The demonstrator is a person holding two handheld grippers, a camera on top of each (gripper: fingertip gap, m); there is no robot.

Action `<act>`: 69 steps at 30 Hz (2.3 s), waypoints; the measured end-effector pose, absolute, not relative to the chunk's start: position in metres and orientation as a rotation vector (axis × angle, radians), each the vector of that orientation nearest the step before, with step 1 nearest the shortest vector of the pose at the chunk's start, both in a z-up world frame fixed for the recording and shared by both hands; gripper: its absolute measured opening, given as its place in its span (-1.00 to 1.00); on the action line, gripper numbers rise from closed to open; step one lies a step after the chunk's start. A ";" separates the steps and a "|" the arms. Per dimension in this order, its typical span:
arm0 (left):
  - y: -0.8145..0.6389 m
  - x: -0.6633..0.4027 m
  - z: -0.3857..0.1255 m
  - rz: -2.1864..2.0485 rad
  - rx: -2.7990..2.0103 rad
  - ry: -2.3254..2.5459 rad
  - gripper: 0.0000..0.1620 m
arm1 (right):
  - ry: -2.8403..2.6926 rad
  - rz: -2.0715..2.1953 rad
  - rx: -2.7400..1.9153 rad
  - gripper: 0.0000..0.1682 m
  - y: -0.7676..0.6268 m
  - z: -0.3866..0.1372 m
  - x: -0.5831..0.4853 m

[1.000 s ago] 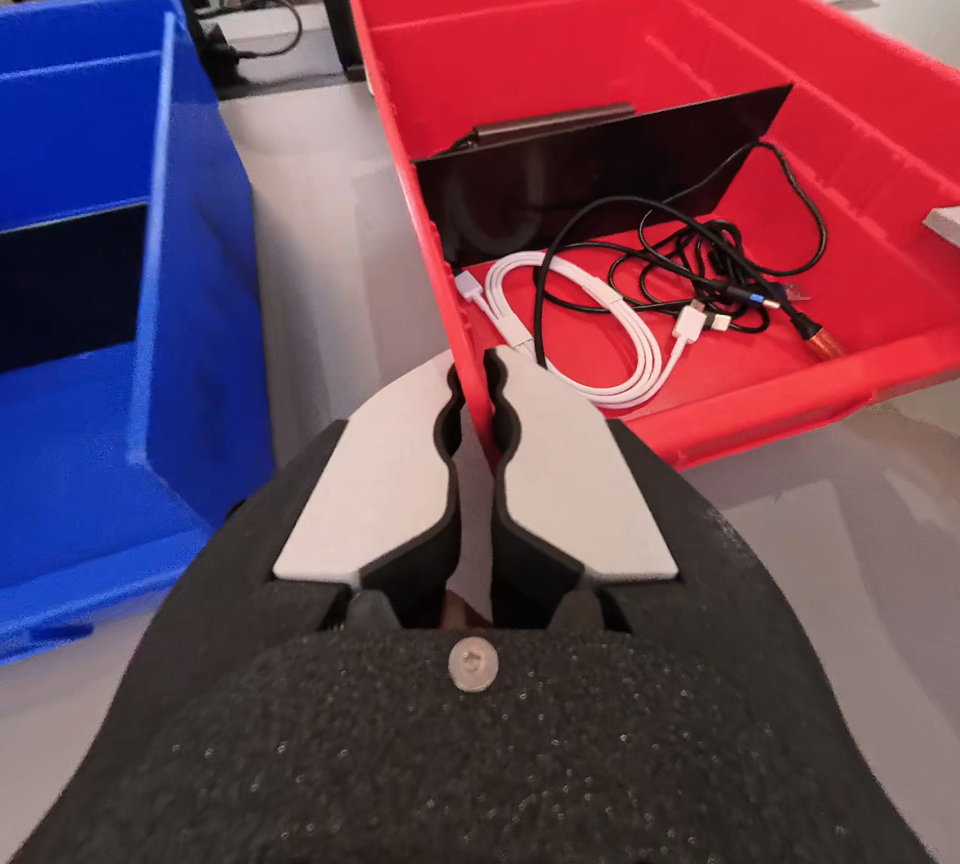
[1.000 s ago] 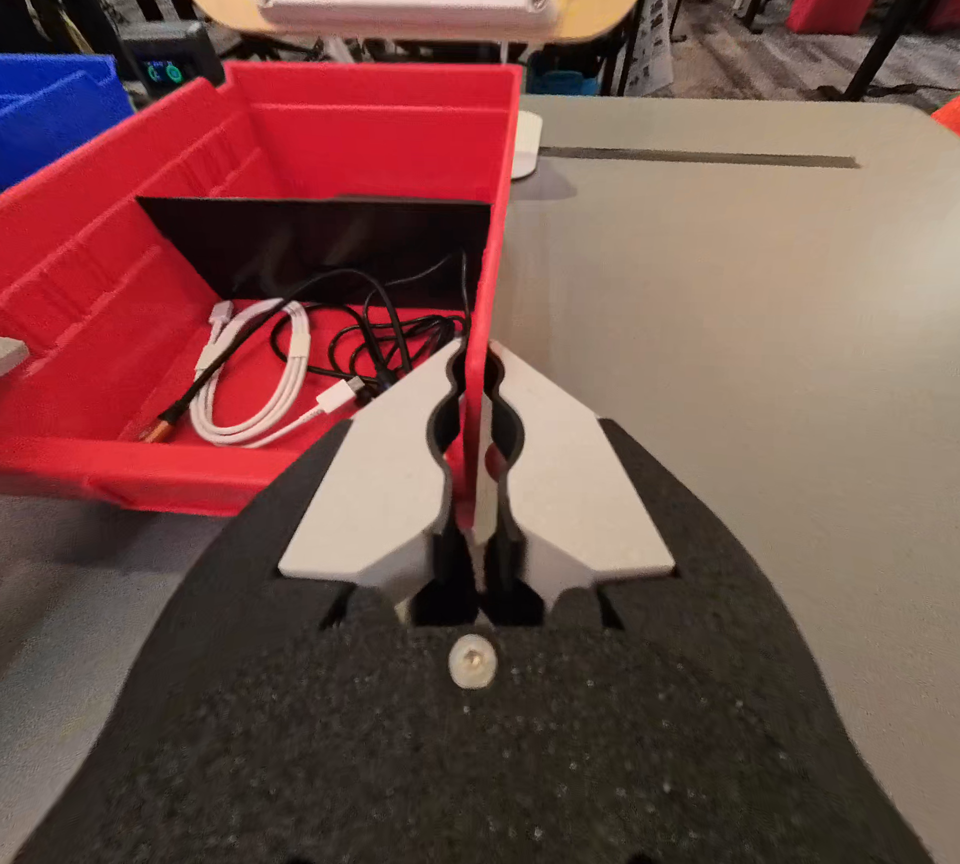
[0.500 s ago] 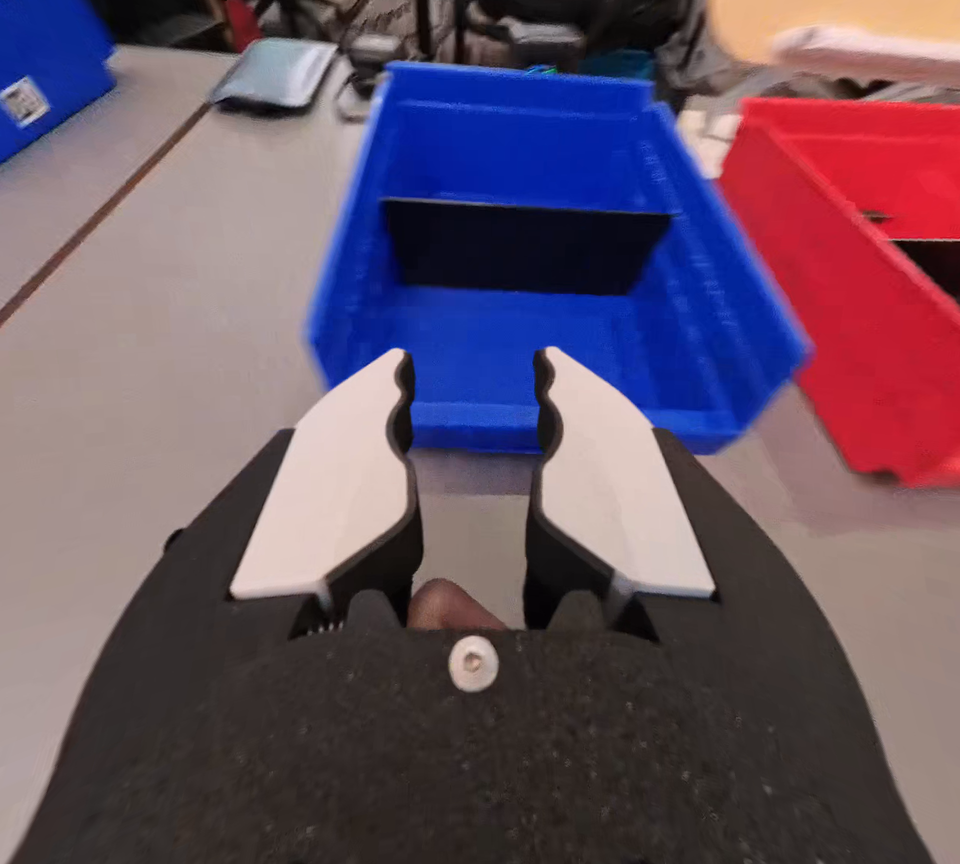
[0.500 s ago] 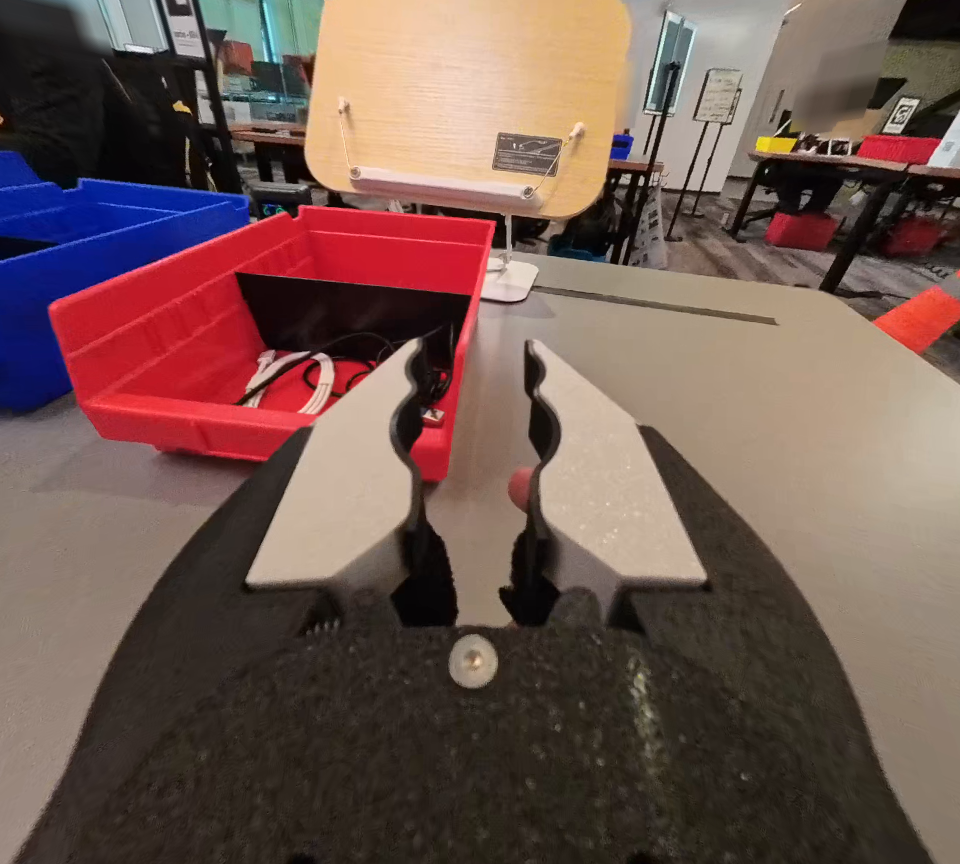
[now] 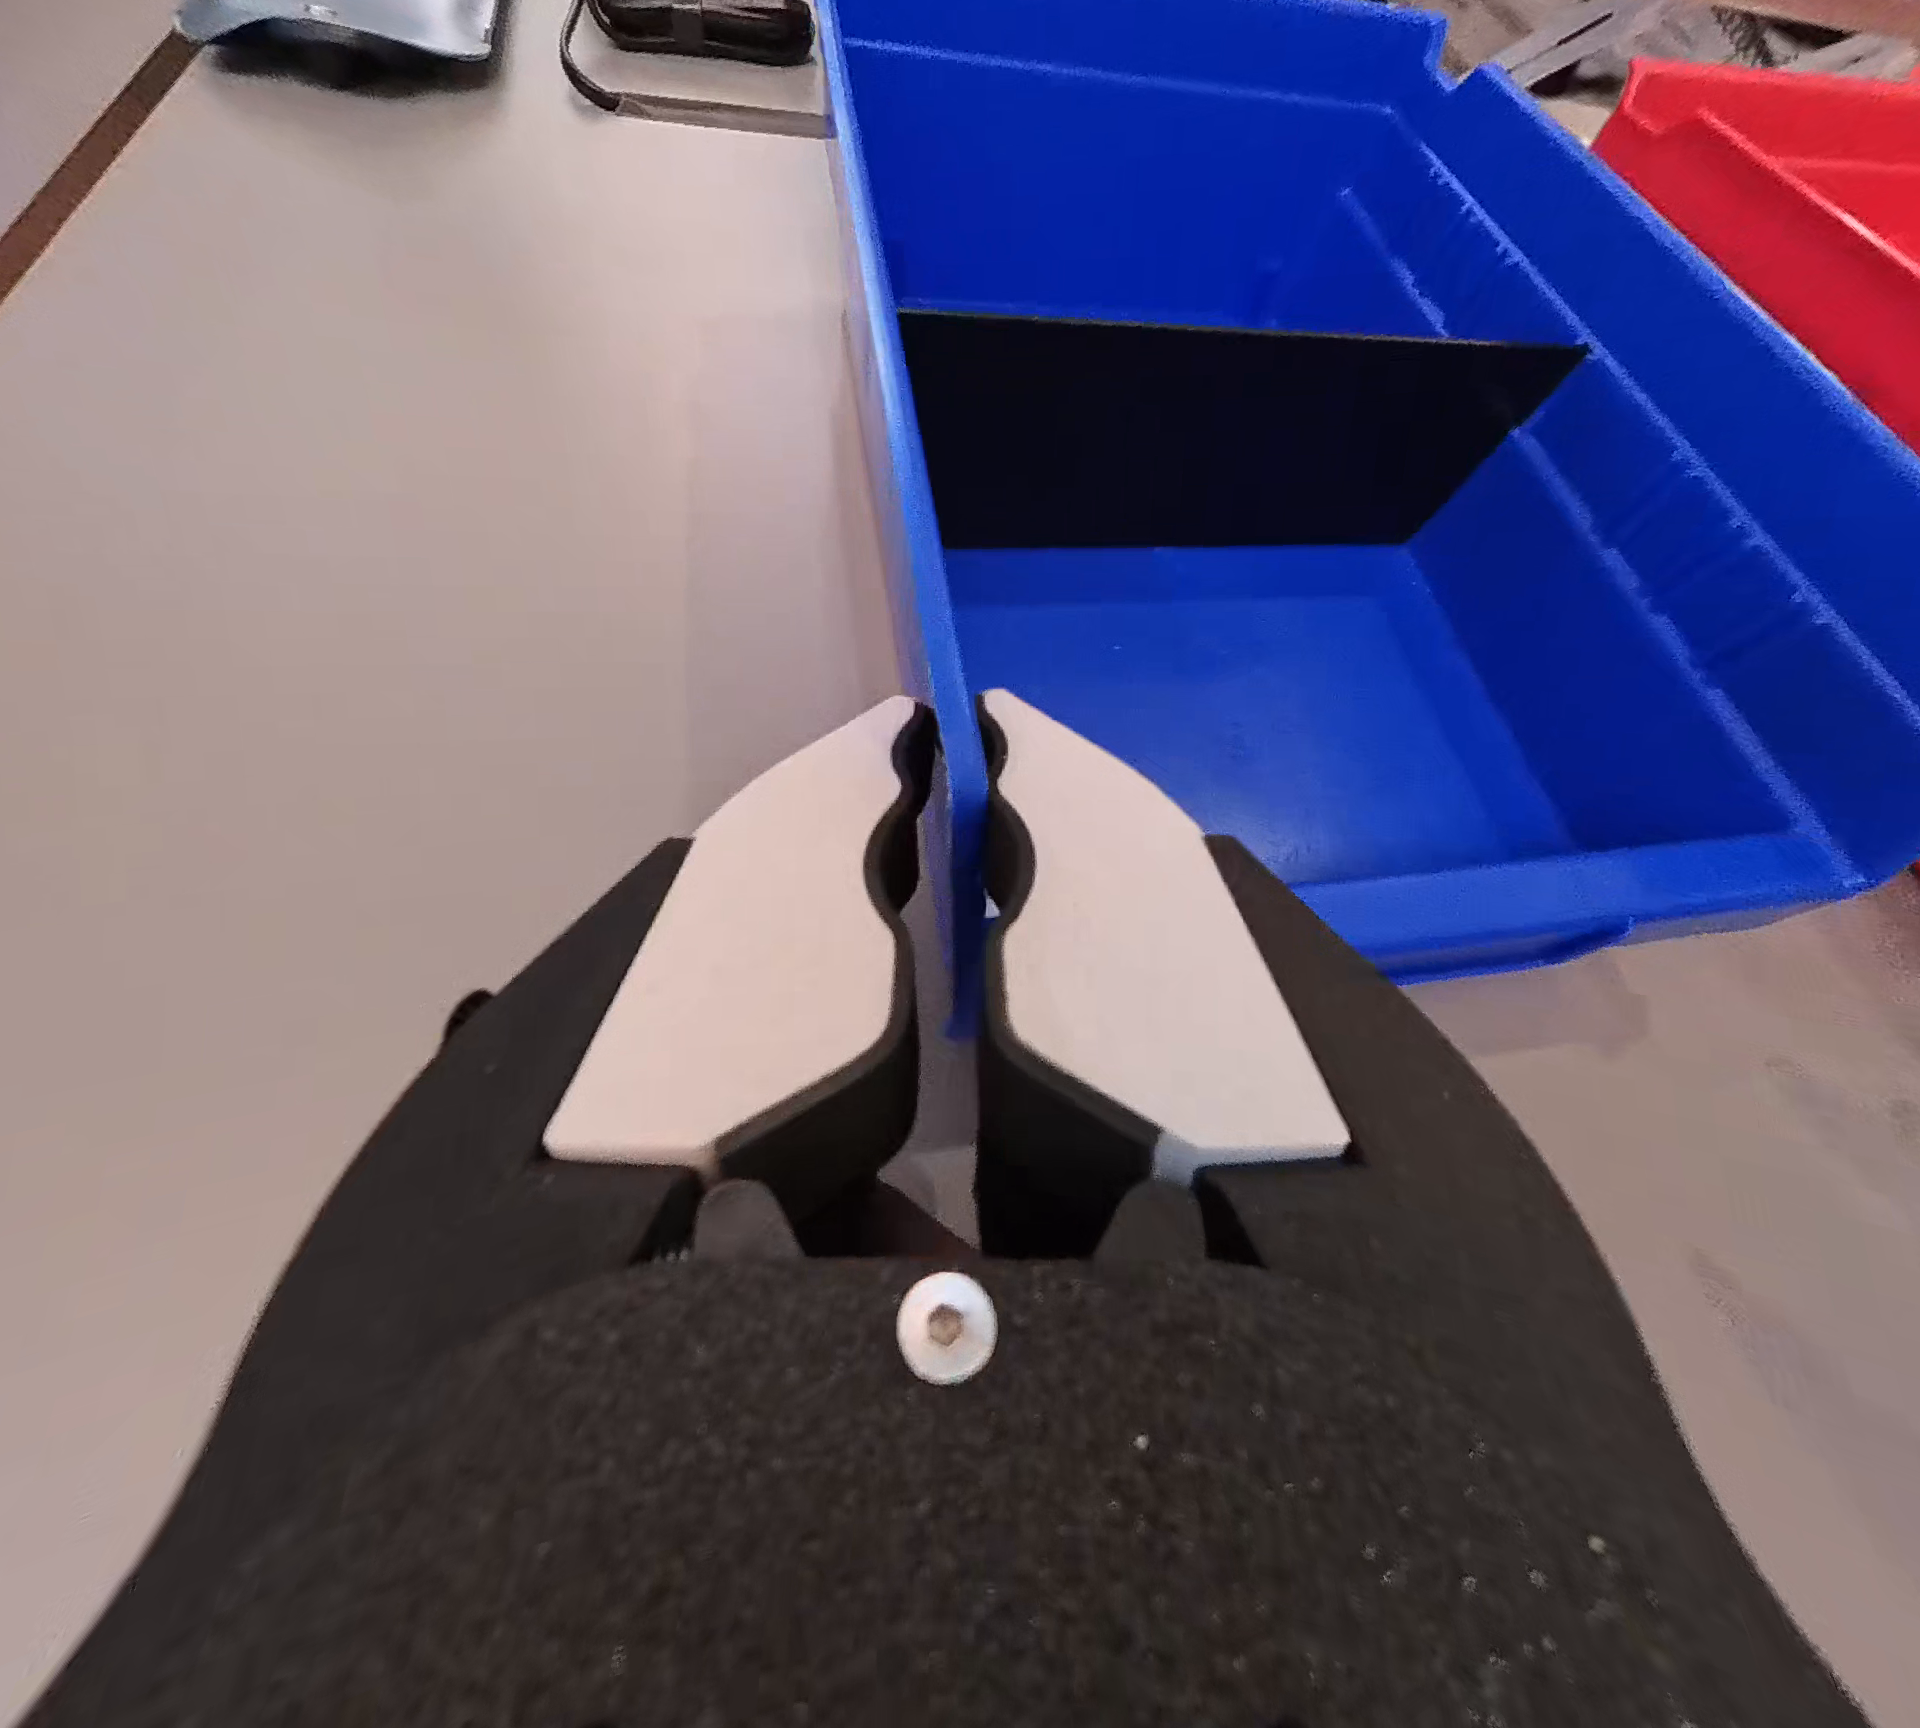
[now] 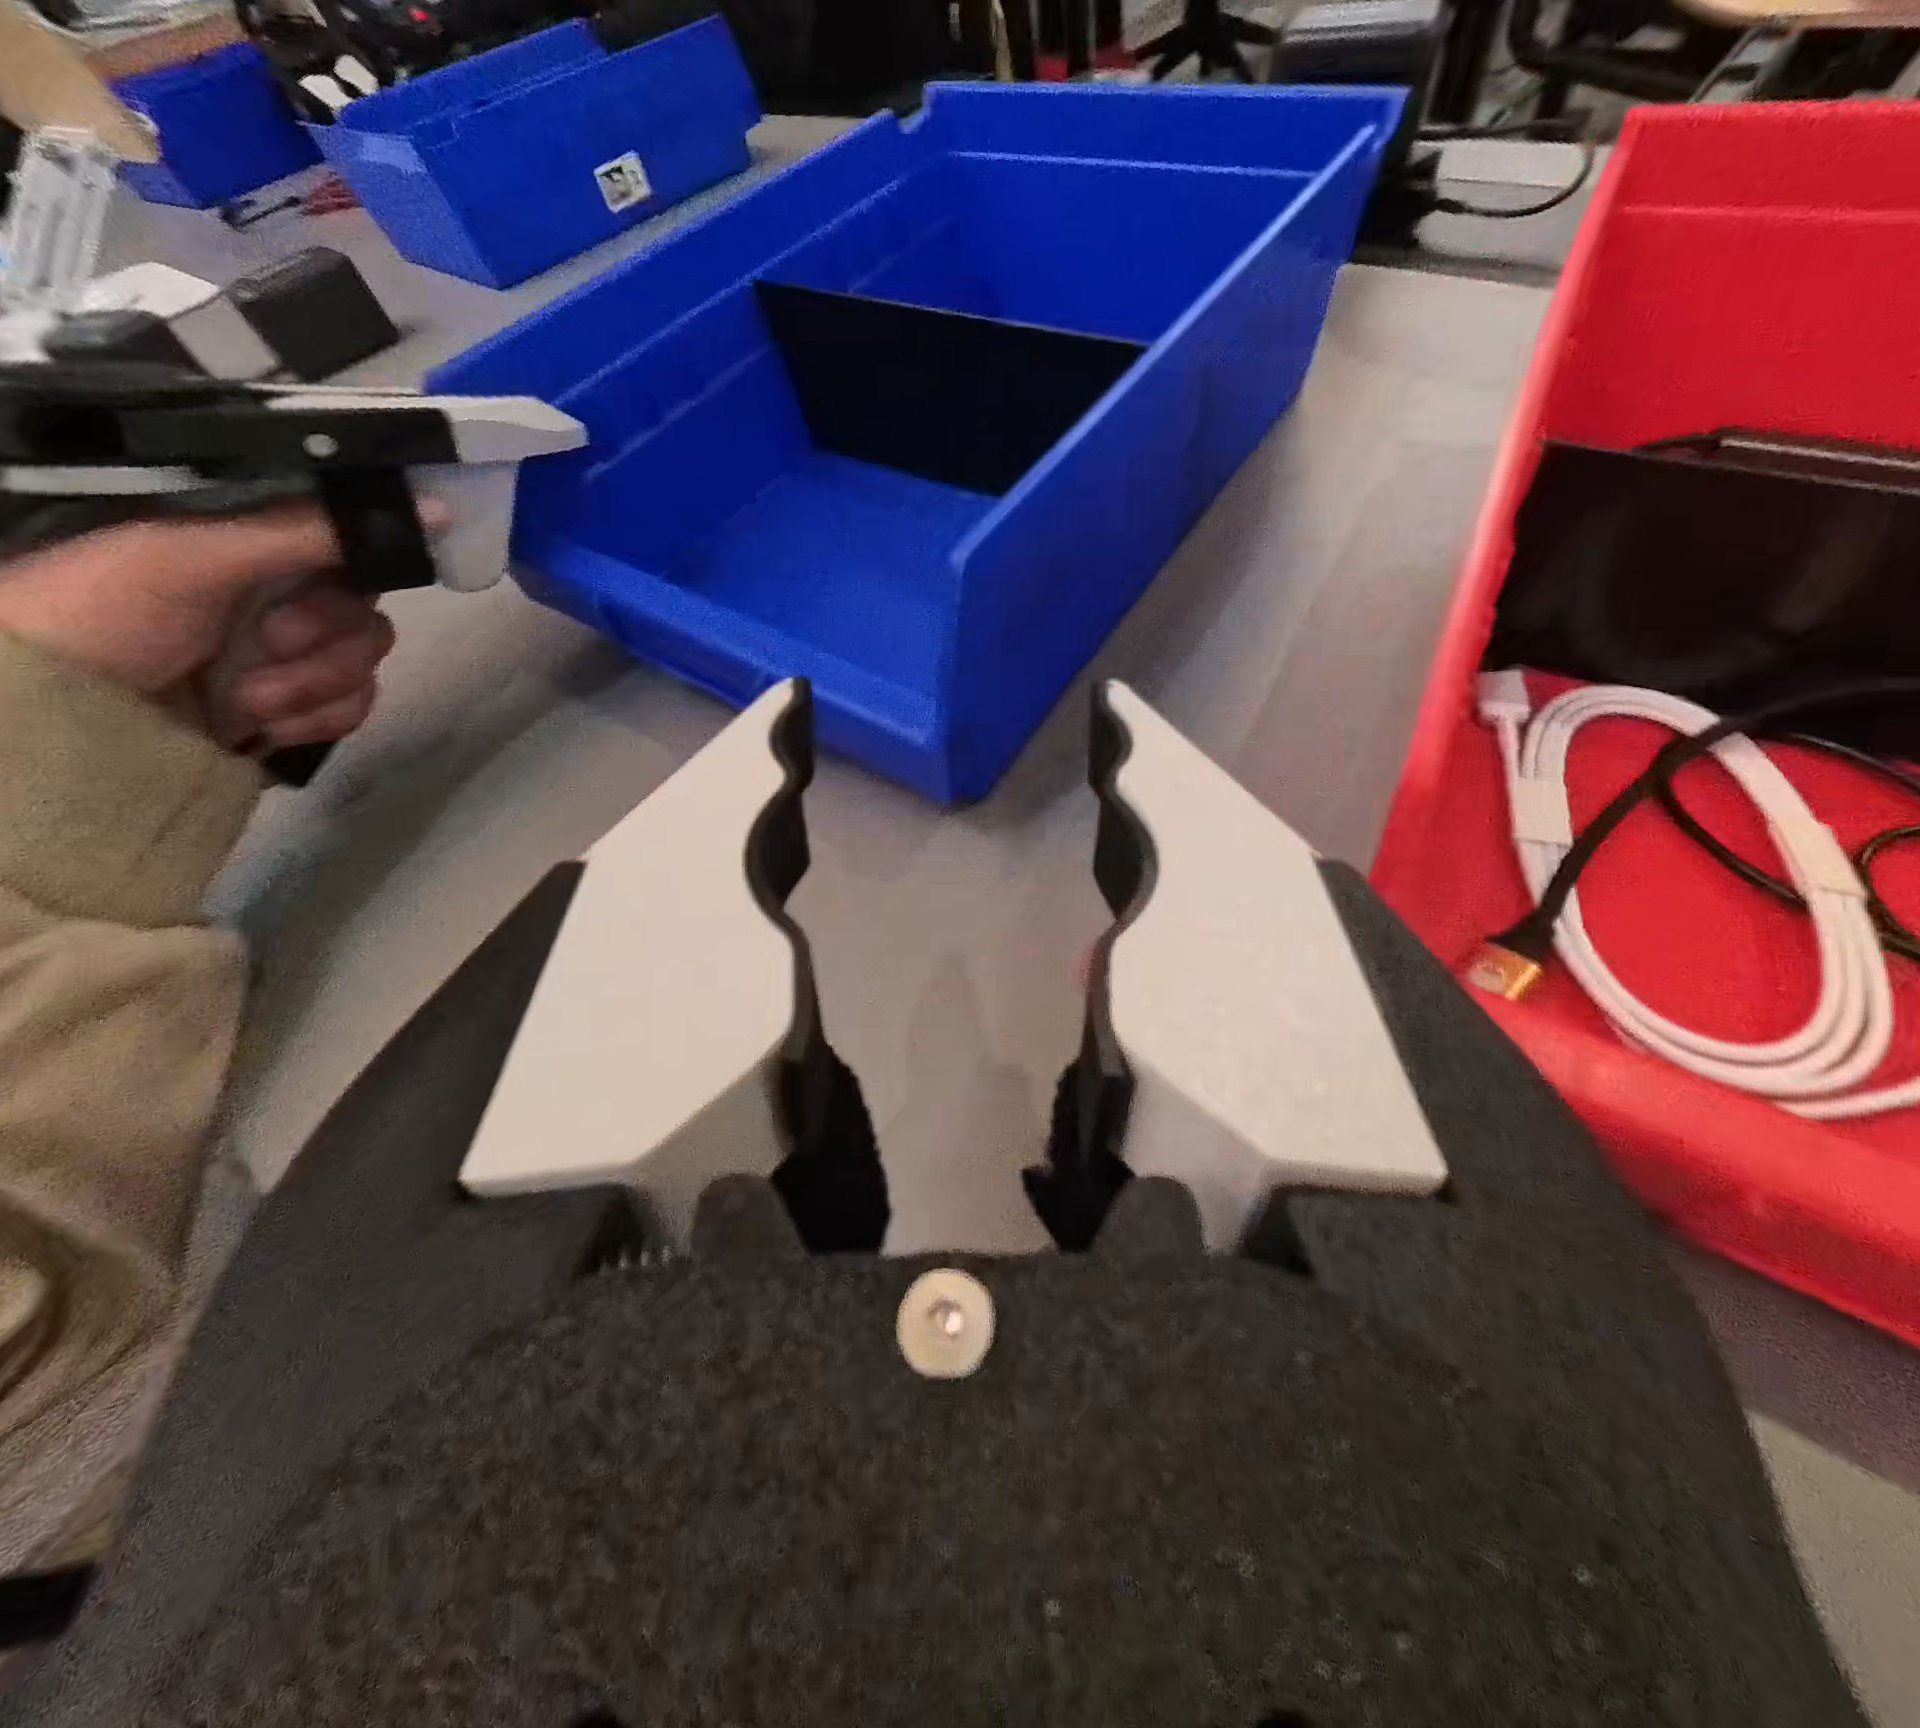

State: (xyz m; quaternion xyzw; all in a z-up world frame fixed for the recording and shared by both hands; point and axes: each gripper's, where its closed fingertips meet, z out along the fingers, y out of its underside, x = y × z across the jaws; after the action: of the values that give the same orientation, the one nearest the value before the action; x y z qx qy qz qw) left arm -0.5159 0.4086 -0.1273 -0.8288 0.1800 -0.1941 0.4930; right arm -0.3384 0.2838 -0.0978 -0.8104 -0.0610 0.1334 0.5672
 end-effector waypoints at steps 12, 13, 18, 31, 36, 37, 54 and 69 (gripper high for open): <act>0.320 -0.550 -0.119 -0.092 -1.999 0.403 -0.93 | -0.118 -0.038 -1.914 -0.97 0.308 -0.120 -0.357; 0.316 -0.548 -0.111 -0.107 -1.984 0.379 -0.93 | -0.115 -0.029 -1.906 -0.98 0.307 -0.114 -0.355; 0.300 -0.521 -0.049 -0.079 -1.840 0.360 -0.93 | -0.114 -0.044 -1.768 -0.99 0.294 -0.055 -0.327; 0.268 -0.197 0.020 -0.519 -1.550 0.480 -0.93 | 0.068 -0.436 -1.597 -0.97 0.195 0.024 -0.016; 0.234 -0.045 0.011 -0.590 -1.554 0.589 -0.93 | 0.306 -0.471 -1.628 -0.98 0.141 0.004 0.127; 0.227 -0.024 -0.002 -0.594 -1.563 0.614 -0.93 | 0.301 -0.505 -1.645 -0.98 0.133 -0.003 0.147; 0.160 0.051 -0.127 -0.746 -1.863 0.903 -0.74 | 0.414 -0.396 -1.982 -0.88 0.102 -0.139 0.234; 0.284 -0.255 -0.042 -0.320 -1.641 0.548 -0.46 | 0.220 -0.292 -1.631 -0.49 0.125 -0.016 0.133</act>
State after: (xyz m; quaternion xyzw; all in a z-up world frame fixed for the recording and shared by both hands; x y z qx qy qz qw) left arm -0.2551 0.2836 -0.0424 -0.7187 0.2400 -0.1401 0.6374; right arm 0.1333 0.1254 -0.0164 -0.7238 0.0975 -0.1298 0.6706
